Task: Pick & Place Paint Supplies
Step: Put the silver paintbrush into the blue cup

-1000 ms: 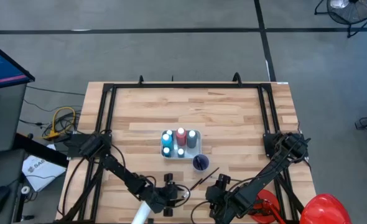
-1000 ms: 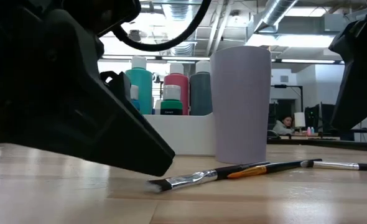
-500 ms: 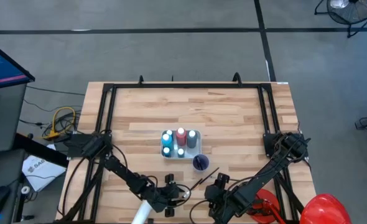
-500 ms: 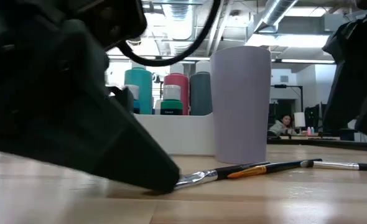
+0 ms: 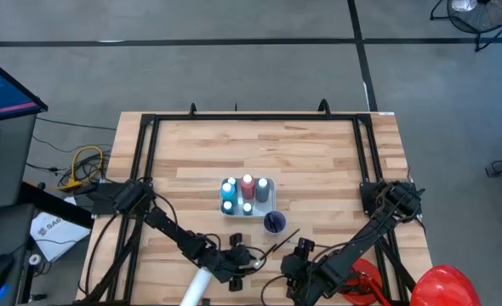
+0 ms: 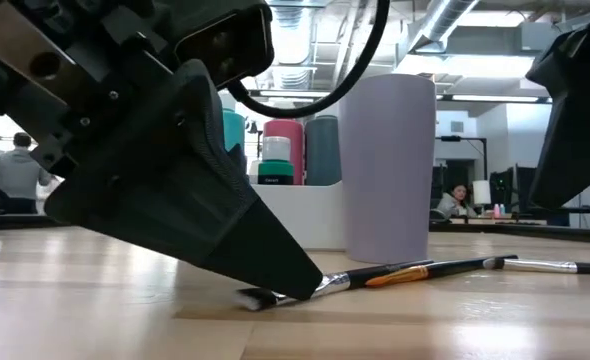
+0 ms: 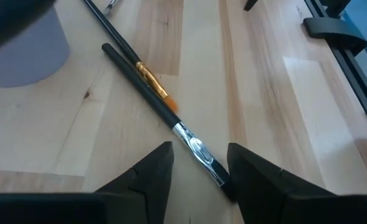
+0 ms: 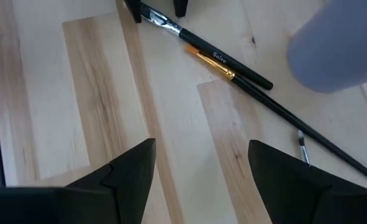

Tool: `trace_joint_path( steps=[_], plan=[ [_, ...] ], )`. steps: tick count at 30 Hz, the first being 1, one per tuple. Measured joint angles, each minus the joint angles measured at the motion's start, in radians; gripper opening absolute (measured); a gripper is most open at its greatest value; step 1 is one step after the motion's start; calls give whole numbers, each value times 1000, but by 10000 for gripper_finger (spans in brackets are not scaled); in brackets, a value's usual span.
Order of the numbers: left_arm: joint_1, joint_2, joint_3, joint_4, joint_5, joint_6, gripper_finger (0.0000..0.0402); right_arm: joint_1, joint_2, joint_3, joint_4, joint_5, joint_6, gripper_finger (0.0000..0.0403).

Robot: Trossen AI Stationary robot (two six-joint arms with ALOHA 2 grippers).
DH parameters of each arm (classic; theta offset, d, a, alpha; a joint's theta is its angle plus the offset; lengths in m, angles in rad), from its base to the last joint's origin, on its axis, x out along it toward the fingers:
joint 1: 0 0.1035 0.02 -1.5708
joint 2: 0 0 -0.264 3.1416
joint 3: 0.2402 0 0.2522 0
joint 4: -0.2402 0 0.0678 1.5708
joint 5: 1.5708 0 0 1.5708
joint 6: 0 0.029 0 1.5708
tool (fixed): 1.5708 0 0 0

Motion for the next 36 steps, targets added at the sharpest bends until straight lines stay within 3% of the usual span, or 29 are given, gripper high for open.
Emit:
trace_joint_path(
  steps=[27, 33, 36],
  plan=[
    [-35, -5, 0, -48, 18, -112, 147, -17, 0, 0, 11, 0, -8, 249],
    [-76, -27, -2, -101, -92, -52, 147, -16, 0, 0, 11, 0, -16, 249],
    [-118, -80, -12, -153, -195, -16, 147, -16, 0, 0, 15, 3, -24, 249]
  ],
)
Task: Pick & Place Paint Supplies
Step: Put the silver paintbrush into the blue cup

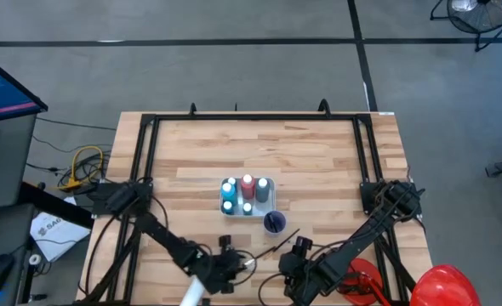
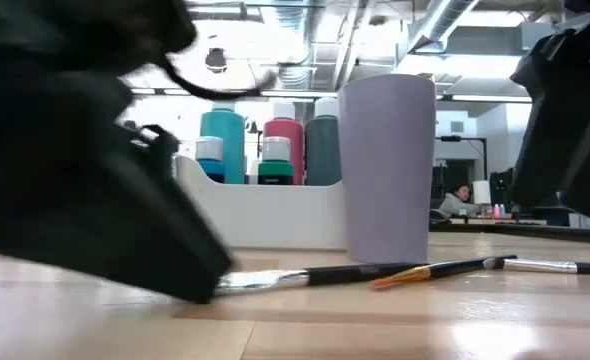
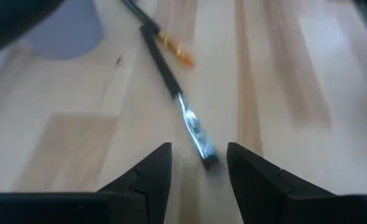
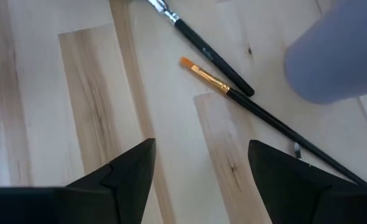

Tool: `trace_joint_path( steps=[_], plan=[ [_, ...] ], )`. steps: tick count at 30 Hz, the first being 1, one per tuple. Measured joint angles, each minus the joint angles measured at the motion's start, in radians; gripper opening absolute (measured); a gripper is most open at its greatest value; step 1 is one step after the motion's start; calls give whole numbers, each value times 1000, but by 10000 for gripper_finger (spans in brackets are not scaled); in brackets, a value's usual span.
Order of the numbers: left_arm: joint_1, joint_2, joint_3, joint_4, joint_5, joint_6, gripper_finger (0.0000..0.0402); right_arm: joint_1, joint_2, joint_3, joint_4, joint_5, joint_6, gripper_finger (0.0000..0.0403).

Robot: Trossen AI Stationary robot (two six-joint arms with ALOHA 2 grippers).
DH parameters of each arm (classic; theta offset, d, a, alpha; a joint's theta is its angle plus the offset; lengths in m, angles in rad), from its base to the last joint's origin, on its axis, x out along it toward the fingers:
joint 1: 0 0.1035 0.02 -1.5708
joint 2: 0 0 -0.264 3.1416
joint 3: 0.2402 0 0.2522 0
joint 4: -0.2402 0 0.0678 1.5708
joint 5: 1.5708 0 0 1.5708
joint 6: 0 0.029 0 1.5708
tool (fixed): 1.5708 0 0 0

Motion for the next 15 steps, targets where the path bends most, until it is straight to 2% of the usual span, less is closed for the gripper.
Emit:
trace_joint_path(
  steps=[2, 7, 11, 15],
  plan=[
    [-38, -39, -7, -42, -76, 42, 147, -5, 0, 0, 6, 1, -5, 249],
    [-104, -100, -19, -13, -234, 86, 147, -9, 0, 0, 44, 3, -26, 249],
    [-97, -94, -49, -17, -237, 82, 147, -9, 0, 0, 61, 3, -33, 249],
    [-63, -96, -60, -14, -169, 59, 147, -16, 0, 0, 88, 3, -50, 249]
  ],
)
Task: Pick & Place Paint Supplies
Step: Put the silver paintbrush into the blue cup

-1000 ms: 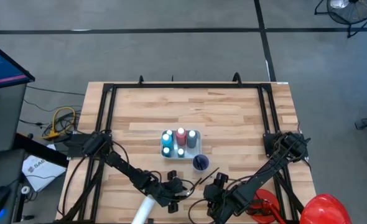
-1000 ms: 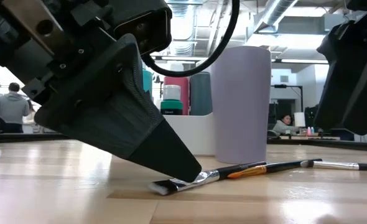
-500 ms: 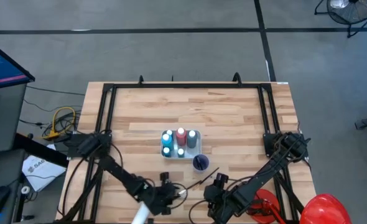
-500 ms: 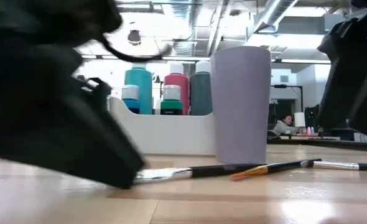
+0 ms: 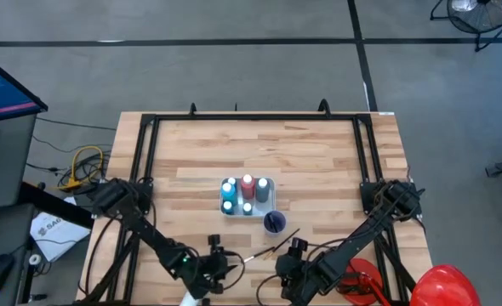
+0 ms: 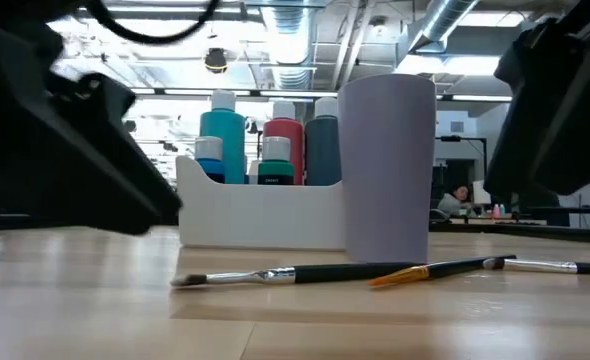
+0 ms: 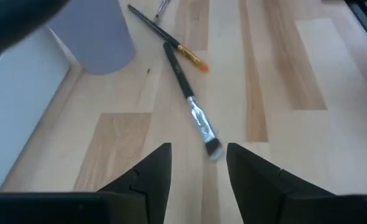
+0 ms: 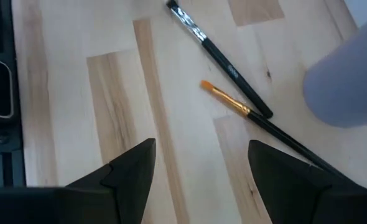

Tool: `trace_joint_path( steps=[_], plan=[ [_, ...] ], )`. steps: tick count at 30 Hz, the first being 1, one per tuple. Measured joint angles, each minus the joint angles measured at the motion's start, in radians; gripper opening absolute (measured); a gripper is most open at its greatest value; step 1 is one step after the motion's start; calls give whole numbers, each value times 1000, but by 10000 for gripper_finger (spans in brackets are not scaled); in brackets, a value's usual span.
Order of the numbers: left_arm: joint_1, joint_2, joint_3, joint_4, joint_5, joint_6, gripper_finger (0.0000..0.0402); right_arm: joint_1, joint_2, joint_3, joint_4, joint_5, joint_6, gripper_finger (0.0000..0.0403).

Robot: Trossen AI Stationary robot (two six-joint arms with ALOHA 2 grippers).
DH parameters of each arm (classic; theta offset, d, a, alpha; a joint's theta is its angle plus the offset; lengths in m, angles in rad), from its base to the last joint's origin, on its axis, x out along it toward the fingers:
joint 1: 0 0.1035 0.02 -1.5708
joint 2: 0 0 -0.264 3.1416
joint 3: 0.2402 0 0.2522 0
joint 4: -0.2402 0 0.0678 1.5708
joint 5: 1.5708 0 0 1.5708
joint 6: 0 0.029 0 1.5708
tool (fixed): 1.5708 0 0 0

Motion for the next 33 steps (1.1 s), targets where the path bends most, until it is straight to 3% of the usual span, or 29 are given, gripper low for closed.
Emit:
trace_joint_path(
  steps=[10, 33],
  plan=[
    [49, 42, 3, 31, 161, 2, 147, -33, 0, 0, 86, 0, -80, 249],
    [109, 56, 5, 26, 102, 10, 147, -45, 0, 0, 88, -1, -98, 249]
  ],
)
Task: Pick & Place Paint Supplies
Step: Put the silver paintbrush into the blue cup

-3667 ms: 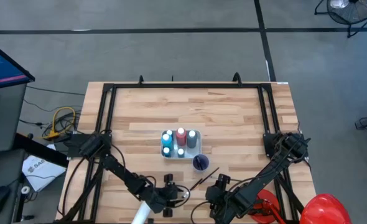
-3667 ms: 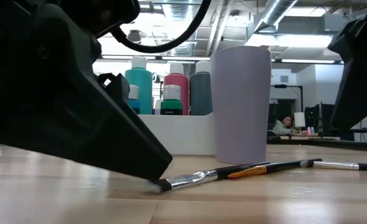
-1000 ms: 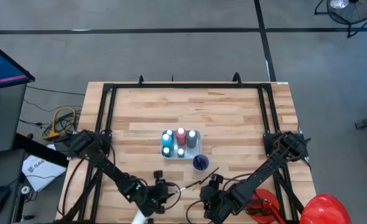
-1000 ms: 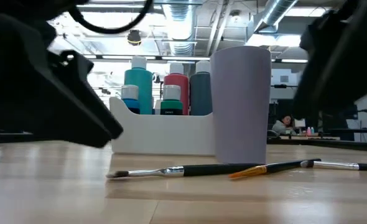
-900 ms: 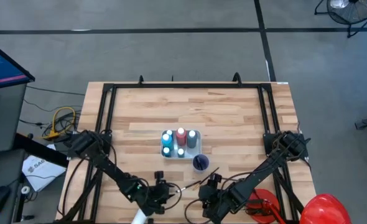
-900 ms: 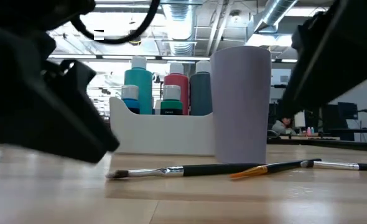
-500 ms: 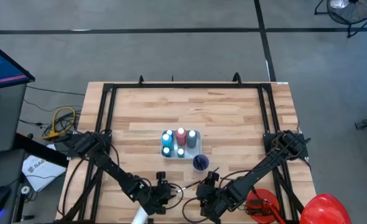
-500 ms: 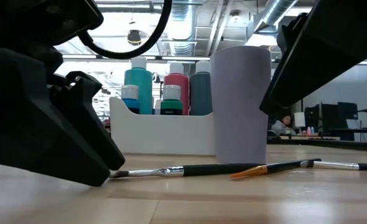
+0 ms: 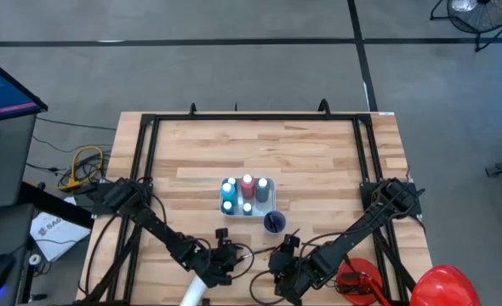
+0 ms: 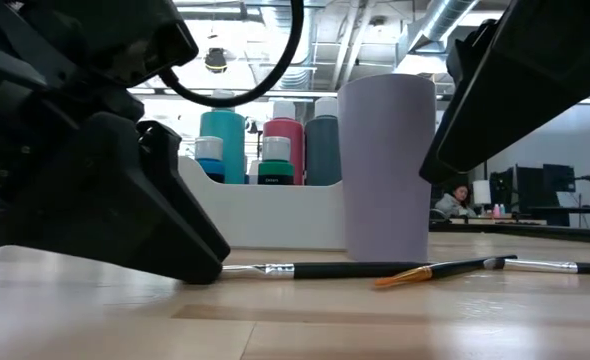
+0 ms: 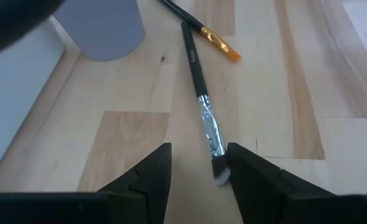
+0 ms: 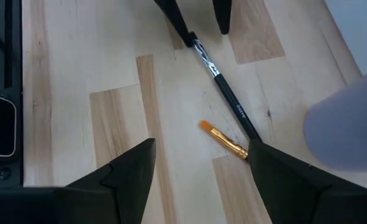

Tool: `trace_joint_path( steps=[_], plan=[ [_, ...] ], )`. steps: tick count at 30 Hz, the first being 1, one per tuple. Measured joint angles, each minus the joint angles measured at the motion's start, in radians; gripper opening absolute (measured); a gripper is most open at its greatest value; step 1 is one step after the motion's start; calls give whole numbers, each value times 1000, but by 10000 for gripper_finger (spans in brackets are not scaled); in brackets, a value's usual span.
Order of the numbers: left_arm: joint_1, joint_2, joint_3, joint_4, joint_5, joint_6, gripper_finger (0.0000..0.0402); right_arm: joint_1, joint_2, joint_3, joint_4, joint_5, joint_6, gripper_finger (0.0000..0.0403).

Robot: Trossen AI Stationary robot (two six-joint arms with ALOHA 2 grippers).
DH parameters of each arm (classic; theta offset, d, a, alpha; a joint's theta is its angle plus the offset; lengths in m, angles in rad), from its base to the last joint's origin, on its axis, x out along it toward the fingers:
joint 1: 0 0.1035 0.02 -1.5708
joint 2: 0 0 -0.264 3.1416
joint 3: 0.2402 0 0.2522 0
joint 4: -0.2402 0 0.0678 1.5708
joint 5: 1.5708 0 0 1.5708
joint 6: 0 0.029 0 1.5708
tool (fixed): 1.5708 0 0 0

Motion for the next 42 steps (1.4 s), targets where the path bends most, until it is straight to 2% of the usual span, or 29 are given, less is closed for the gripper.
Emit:
trace_joint_path(
  steps=[7, 17, 36, 39, 42],
  plan=[
    [5, 0, -6, -3, 12, -5, 130, 0, 0, 0, 0, 0, 0, 249],
    [22, -1, -7, -12, 48, -23, 8, 1, 0, 0, 0, -2, 0, 249],
    [-9, -34, -13, -32, 47, -88, 1, 30, 0, 0, 0, -6, -34, 249],
    [-34, -53, -13, -22, 22, -87, 0, 30, 1, 0, 0, 4, -34, 249],
    [-55, -66, -11, -15, -26, -82, 0, 39, 1, 0, 0, 56, -34, 249]
  ],
)
